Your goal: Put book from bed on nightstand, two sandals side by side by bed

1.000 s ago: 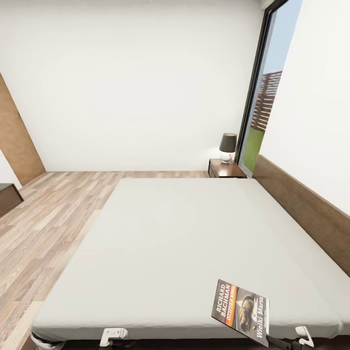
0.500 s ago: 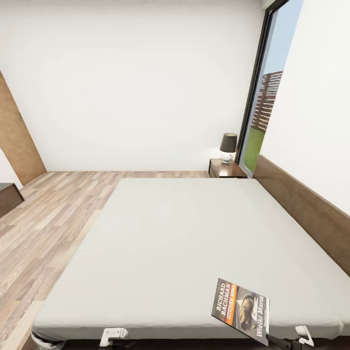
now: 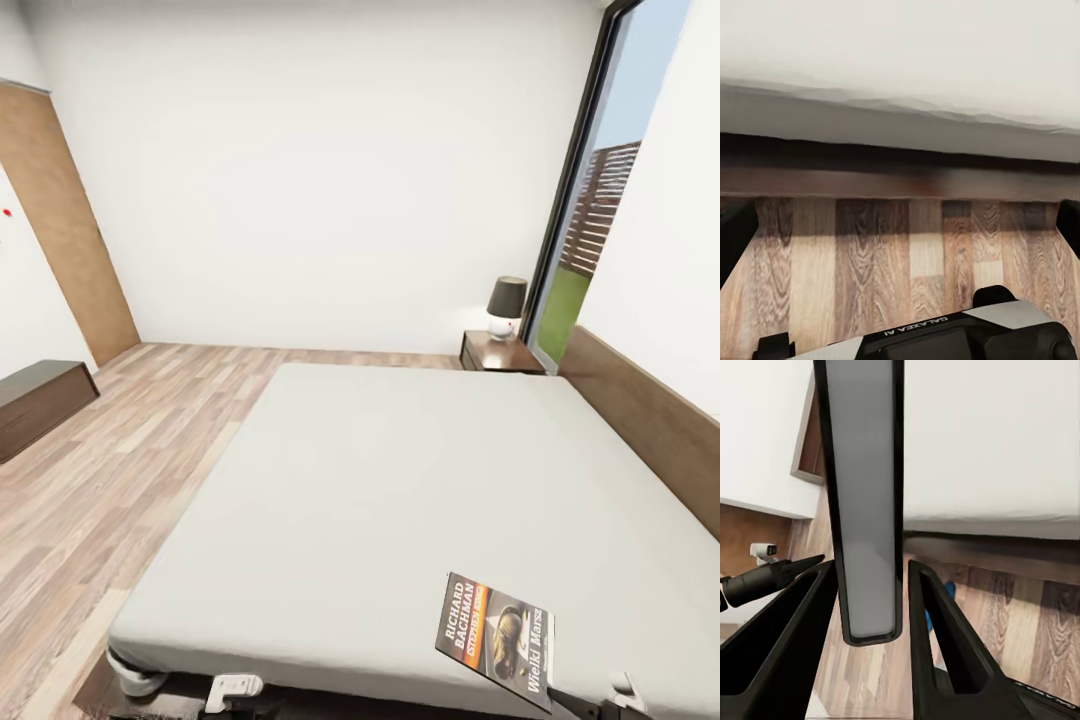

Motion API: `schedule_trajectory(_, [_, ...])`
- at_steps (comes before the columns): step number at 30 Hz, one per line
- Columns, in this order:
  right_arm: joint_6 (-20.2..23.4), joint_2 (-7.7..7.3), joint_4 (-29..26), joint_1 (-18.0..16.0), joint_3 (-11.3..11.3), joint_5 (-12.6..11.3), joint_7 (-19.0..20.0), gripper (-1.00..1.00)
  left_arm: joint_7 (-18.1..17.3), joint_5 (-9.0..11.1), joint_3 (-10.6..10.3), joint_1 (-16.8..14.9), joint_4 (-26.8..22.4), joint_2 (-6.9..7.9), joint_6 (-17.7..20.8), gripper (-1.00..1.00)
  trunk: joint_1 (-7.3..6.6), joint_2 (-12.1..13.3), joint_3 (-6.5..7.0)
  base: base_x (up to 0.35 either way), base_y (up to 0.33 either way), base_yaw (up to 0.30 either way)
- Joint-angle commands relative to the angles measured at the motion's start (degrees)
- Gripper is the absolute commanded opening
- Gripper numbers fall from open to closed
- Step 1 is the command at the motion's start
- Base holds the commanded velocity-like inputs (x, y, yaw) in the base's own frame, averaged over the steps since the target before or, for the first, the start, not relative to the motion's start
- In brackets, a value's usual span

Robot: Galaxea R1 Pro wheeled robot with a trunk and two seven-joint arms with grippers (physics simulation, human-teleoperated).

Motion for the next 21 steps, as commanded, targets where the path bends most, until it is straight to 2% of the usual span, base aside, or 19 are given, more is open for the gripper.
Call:
schedule_trajectory(1, [0.6, -0.03, 0.0, 0.0, 0.2, -0.5, 0.2, -1.0, -0.2, 0.5, -0.5, -0.1, 0.1, -0.01, -0.2, 1.0, 0.04, -0.1, -0.13, 0.0, 0.0, 0.279])
schedule_trajectory(21, [0.6, -0.03, 0.0, 0.0, 0.2, -0.4, 0.1, -1.0, -0.2, 0.5, -0.5, -0.1, 0.1, -0.03, -0.2, 1.0, 0.04, -0.1, -0.13, 0.0, 0.0, 0.28])
